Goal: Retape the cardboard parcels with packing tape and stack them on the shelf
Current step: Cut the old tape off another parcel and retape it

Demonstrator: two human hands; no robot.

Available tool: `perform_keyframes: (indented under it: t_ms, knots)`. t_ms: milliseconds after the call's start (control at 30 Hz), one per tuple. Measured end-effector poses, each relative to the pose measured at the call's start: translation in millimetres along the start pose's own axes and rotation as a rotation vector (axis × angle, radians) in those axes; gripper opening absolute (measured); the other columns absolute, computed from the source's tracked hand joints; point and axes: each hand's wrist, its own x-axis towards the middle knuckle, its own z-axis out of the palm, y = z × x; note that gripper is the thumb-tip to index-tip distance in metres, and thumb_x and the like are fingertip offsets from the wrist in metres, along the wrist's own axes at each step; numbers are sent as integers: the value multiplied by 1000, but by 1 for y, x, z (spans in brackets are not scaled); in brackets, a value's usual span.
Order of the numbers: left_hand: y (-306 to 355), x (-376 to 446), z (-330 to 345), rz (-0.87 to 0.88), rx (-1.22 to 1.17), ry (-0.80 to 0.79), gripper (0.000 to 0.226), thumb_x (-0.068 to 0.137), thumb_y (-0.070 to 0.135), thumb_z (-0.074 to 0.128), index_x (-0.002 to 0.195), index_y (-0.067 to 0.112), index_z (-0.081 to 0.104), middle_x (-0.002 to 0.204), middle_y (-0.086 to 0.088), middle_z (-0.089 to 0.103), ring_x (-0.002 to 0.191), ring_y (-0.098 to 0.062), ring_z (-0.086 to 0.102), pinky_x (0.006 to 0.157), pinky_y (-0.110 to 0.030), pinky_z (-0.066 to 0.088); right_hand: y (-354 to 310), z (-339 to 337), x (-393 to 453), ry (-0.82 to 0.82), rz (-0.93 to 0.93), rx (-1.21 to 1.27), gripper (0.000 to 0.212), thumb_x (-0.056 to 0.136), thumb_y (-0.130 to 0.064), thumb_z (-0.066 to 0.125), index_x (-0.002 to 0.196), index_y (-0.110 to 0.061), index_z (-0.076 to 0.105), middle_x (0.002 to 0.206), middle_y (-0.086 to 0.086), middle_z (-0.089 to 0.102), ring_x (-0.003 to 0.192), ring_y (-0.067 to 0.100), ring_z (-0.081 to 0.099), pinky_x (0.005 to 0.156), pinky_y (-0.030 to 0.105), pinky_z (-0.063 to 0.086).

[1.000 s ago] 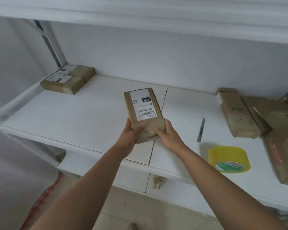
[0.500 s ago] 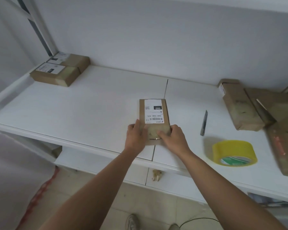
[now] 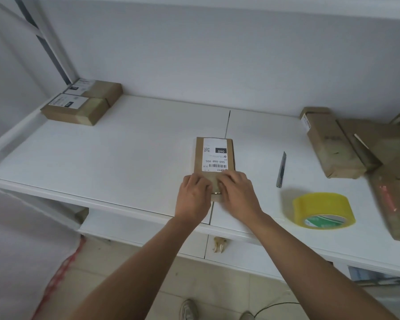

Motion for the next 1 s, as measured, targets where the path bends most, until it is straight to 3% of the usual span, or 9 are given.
perform_keyframes:
  t_ms: [67, 133, 267, 433, 533, 667, 767, 900, 1000]
  knots:
    - [4, 4, -1, -26, 11, -12, 15, 84, -2, 55, 75, 10, 59, 82, -6, 58, 74, -32, 52, 67, -41, 49, 3, -3, 2, -23, -8, -27, 21, 95, -18, 53, 111, -14, 67, 114, 2, 61, 95, 33, 57, 72, 38, 47]
    - [7, 5, -2, -34, 12, -30, 22, 75, -14, 61, 75, 8, 57, 80, -8, 58, 71, -33, 52, 63, -39, 48, 5, -7, 3, -89, -16, -25, 24, 95, -14, 57, 117, -14, 65, 121, 3, 58, 100, 33, 52, 80, 41, 47]
    - [19, 13, -6, -96, -22, -157, 12, 94, 0, 48, 89, 8, 56, 89, -9, 66, 82, -35, 57, 71, -39, 43, 5, -19, 7, -264, 34, 68, 39, 100, -20, 47, 138, -25, 54, 137, -1, 44, 118, 28, 38, 99, 39, 37]
    - [23, 19, -20, -463, -388, -176, 16, 97, 10, 47, 101, 23, 55, 86, 8, 72, 82, -16, 68, 70, -32, 54, 8, -26, 19, -344, 173, 247, 28, 96, -21, 56, 120, -34, 65, 130, -9, 44, 125, 19, 31, 108, 39, 30]
    - [22, 21, -26, -558, -511, -191, 15, 93, 16, 56, 101, 28, 56, 85, 10, 73, 84, -13, 69, 75, -34, 56, 12, -28, 25, -382, 152, 223, 24, 95, -26, 61, 118, -33, 65, 128, -11, 44, 123, 17, 32, 108, 39, 29]
    - [29, 23, -25, -471, -403, -271, 15, 90, 27, 68, 98, 26, 55, 74, 14, 67, 80, -14, 66, 75, -29, 52, 14, -26, 24, -370, 138, 263, 33, 95, -32, 62, 129, -32, 62, 127, -10, 44, 120, 17, 31, 105, 35, 36]
    - [27, 27, -23, -442, -327, -239, 11, 94, 13, 56, 95, 24, 55, 73, 12, 62, 75, -18, 60, 70, -29, 50, 17, -25, 22, -357, 127, 230, 38, 94, -32, 63, 131, -27, 60, 134, -11, 45, 124, 19, 34, 103, 39, 40]
    - [22, 28, -22, -404, -294, -250, 14, 96, 9, 53, 92, 19, 62, 77, 10, 63, 77, -15, 60, 64, -13, 43, 21, -26, 18, -331, 42, 75, 31, 96, -34, 57, 126, -26, 61, 138, -11, 46, 125, 20, 39, 100, 39, 39]
    - [25, 27, -17, -275, -288, -256, 18, 92, 9, 61, 77, 20, 62, 75, 9, 61, 73, -19, 58, 67, -27, 48, 24, -30, 14, -287, 18, 23, 26, 97, -30, 53, 121, -23, 63, 136, -8, 48, 124, 21, 42, 96, 40, 42]
